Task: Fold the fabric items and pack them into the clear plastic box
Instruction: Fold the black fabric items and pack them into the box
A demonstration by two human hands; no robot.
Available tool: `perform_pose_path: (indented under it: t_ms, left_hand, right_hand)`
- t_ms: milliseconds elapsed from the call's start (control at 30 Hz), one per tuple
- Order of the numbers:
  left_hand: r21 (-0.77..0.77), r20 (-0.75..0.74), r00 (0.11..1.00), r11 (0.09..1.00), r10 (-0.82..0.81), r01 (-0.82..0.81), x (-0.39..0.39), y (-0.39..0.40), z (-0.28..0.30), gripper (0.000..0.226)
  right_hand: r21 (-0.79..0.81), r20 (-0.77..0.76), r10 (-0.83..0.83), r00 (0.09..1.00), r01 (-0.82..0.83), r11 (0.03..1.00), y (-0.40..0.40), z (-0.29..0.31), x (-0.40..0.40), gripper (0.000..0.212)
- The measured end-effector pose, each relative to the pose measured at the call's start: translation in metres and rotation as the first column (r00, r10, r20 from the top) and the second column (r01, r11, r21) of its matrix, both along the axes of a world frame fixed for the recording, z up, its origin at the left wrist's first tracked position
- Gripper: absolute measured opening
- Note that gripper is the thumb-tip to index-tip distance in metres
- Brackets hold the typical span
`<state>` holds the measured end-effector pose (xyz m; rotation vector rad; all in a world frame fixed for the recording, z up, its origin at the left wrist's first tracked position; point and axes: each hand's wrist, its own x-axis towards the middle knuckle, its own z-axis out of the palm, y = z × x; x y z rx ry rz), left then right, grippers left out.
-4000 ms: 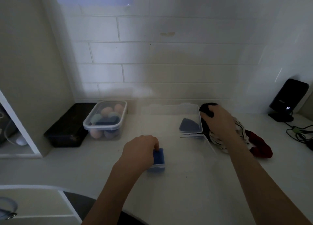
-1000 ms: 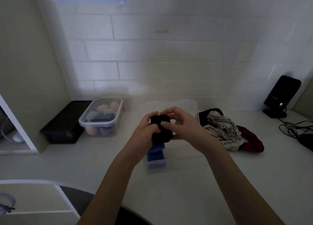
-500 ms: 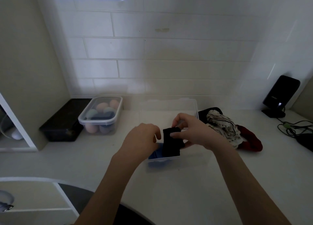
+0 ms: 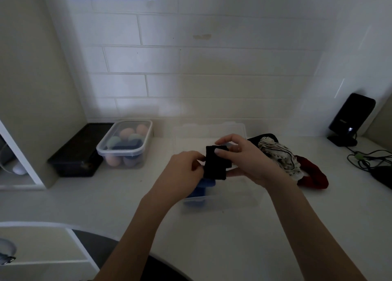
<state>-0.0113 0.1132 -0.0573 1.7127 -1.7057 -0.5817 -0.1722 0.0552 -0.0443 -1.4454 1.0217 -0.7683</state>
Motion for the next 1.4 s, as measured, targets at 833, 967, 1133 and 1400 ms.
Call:
perform_pose_path:
  t_ms: [833, 967, 1133, 1400]
  left_hand:
    - [0.004, -0.39, 0.908, 0.987, 0.151, -0.163, 0.012, -0.008, -0.016, 0.013]
    - [-0.056, -0.258, 0.954, 0.984, 0.15, -0.17, 0.011, -0.005, -0.013, 0.017]
    - [-0.09, -0.162, 0.979, 0.986, 0.124, -0.139, 0.005, -0.002, -0.01, 0.01]
    - [0.017, -0.08, 0.996, 0.999, -0.048, 0.049, -0.004, 0.007, -0.003, 0.054]
  right_hand:
    - [0.061, 0.13, 0.179, 0.975, -0.188, 0.98, 0.011, 0.002, 0.011, 0.046]
    - [0.075, 0.114, 0.16, 0.981, -0.169, 0.983, 0.014, 0.008, 0.012, 0.037]
    - [-0.008, 0.022, 0.06, 0.998, -0.06, 0.998, 0.013, 0.004, 0.018, 0.034]
    - [0.141, 0.18, -0.015, 0.984, -0.011, 0.99, 0.004, -0.004, 0.013, 0.028]
